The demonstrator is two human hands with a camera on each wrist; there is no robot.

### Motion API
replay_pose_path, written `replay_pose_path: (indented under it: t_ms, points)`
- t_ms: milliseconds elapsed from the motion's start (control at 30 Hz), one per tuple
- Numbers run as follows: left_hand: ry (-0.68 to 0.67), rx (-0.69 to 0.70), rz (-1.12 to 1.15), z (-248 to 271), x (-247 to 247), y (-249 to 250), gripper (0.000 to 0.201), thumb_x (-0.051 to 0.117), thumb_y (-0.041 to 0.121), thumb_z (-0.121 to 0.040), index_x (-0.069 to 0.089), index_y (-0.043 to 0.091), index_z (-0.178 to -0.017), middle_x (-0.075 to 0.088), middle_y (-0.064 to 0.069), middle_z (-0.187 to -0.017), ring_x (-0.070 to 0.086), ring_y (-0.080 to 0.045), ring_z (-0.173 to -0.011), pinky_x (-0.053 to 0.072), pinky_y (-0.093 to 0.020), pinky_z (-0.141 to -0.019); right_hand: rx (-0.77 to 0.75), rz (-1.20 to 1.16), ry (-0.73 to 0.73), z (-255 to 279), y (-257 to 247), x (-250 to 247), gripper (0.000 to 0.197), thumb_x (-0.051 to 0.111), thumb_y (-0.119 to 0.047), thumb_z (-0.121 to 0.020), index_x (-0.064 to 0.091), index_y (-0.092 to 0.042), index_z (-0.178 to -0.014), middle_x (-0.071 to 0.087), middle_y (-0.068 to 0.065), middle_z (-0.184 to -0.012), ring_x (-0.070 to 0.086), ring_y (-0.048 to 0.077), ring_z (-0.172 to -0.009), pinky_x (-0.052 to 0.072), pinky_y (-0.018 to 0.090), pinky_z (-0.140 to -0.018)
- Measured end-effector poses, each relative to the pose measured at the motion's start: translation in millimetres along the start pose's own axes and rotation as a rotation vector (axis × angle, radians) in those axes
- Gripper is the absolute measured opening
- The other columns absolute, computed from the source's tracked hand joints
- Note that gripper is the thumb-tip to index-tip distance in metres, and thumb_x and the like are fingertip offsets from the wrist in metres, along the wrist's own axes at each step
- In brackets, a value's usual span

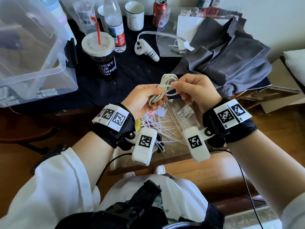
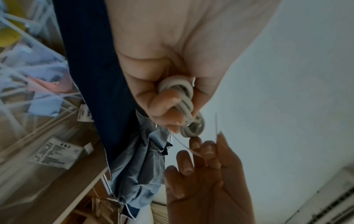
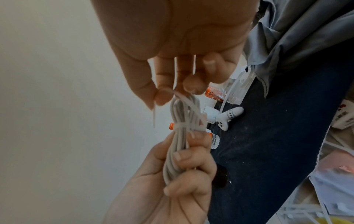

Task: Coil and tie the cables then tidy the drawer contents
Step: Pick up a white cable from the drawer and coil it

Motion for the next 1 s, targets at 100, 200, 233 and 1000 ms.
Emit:
replay_pose_path:
  t_ms: [100,200,233,1000]
  points:
    - [0.015,0.017,-0.059,0,-2,1,0.023,0.040,-0.001,-0.094,0.063,0.002,-0.101,0.059,-0.007,-0.064,0.052,-0.011,-0.051,0.035,-0.016,-0.040,0.009,0.066,0.049,-1,5,-4,0.032,0.066,-0.014,-0.085,0.058,-0.015,-0.054,0.049,-0.007,-0.041,0.040,0.007,-0.037,0.032,0.017,-0.036]
    - [0.016,0.019,-0.097,0,-2,0,0.024,0.041,-0.001,-0.094,0.063,0.002,-0.104,0.059,-0.011,-0.067,0.051,-0.012,-0.052,0.034,-0.016,-0.041,0.035,0.104,0.063,-2,11,-6,0.031,0.066,-0.015,-0.085,0.057,-0.014,-0.056,0.051,-0.008,-0.041,0.044,0.008,-0.040,0.038,0.018,-0.037]
    - [0.012,0.019,-0.107,0,-2,0,0.024,0.041,-0.001,-0.094,0.063,0.002,-0.104,0.059,-0.011,-0.068,0.051,-0.012,-0.052,0.034,-0.017,-0.041,0.040,0.112,0.057,-2,12,-7,0.030,0.066,-0.015,-0.085,0.058,-0.014,-0.057,0.051,-0.008,-0.041,0.045,0.009,-0.040,0.039,0.018,-0.037]
    - [0.087,-0.027,-0.252,-2,-16,-23,0.013,0.063,0.007,-0.087,0.055,0.009,-0.098,0.068,-0.006,-0.072,0.055,-0.009,-0.055,0.036,-0.017,-0.044,0.066,0.662,0.012,-4,23,3,0.034,0.080,-0.043,-0.066,0.066,-0.014,-0.058,0.054,-0.007,-0.050,0.047,0.006,-0.049,0.038,0.020,-0.051]
Point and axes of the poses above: each hand's wrist, its own z-axis away from the middle knuckle, its own x-axis out of the palm, y = z × x, the point moved 10 cm from there along -z, towards the middle knuckle
